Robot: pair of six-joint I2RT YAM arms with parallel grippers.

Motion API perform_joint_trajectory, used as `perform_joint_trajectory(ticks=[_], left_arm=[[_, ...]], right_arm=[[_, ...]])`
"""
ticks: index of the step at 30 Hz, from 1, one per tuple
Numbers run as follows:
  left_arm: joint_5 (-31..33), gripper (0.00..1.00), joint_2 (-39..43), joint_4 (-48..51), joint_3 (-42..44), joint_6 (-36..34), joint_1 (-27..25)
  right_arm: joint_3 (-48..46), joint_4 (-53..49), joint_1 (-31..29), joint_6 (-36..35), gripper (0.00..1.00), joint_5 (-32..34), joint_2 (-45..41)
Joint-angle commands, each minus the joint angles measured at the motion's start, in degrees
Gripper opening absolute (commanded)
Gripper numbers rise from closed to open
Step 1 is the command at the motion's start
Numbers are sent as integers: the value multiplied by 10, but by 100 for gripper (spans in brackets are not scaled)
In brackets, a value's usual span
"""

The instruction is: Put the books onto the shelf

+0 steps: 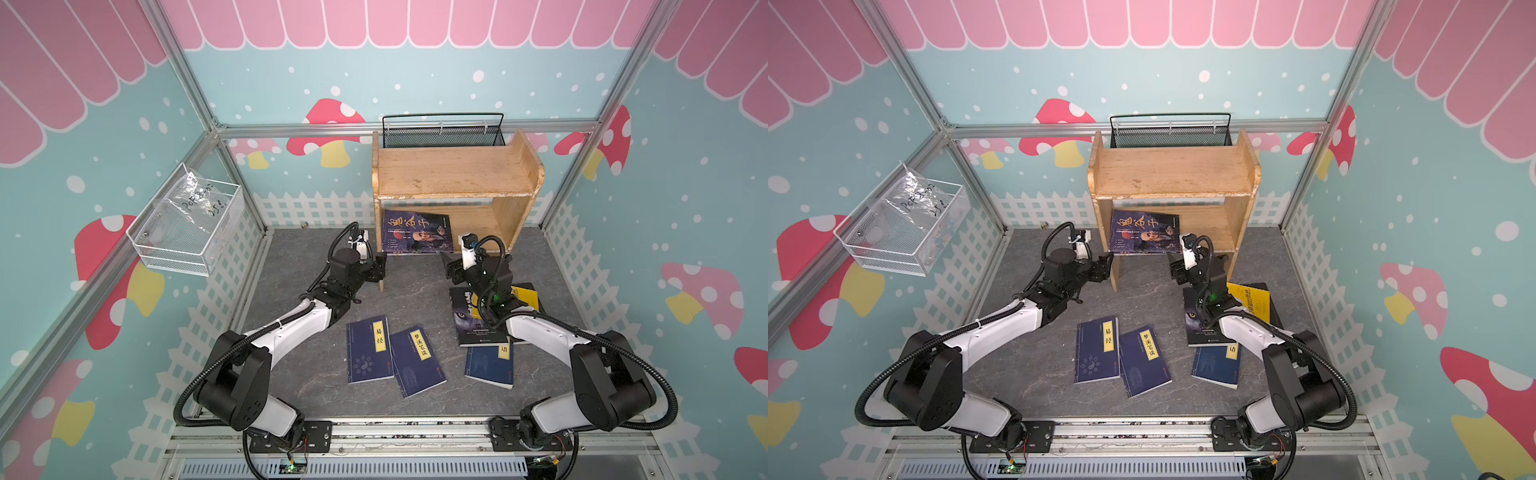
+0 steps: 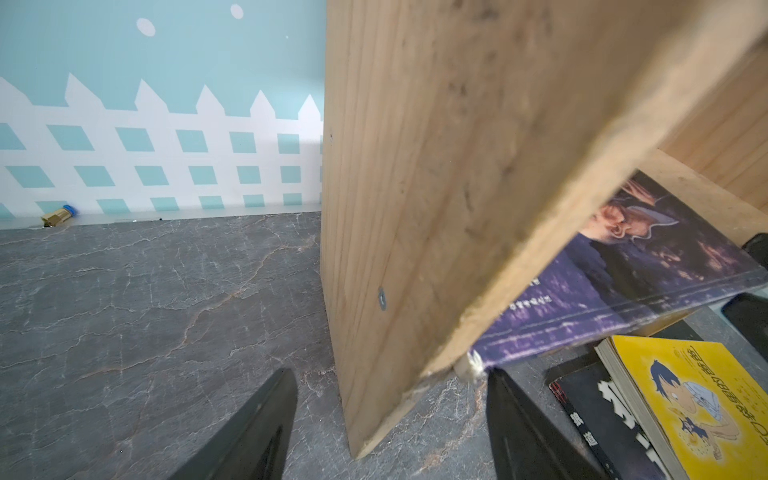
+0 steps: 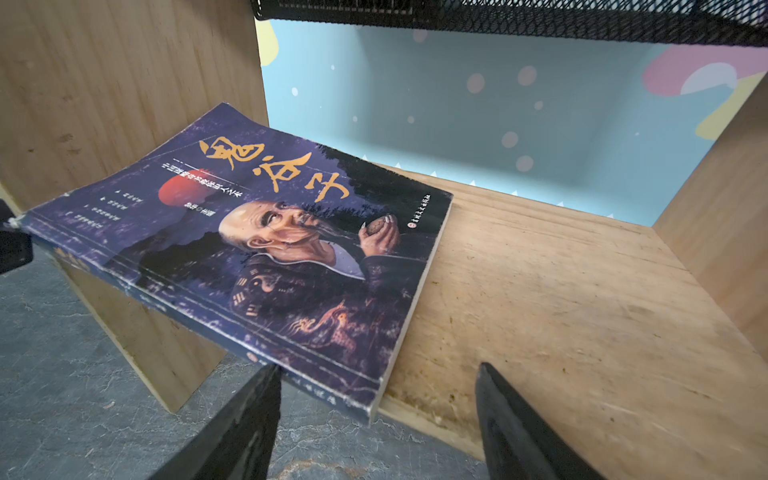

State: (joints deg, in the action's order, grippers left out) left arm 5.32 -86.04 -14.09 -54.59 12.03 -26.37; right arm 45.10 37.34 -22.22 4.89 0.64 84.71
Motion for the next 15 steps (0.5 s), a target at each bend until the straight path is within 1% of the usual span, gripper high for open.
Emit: perform_joint_trajectory(ticks=[1,15], left_arm=[[0,73,-4,-19,-10,9,3],[5,73,-16,-20,-19,6,4]], right_arm=[[23,13,-4,-11,74,16,19],[22,18,-4,-2,74,9,25]])
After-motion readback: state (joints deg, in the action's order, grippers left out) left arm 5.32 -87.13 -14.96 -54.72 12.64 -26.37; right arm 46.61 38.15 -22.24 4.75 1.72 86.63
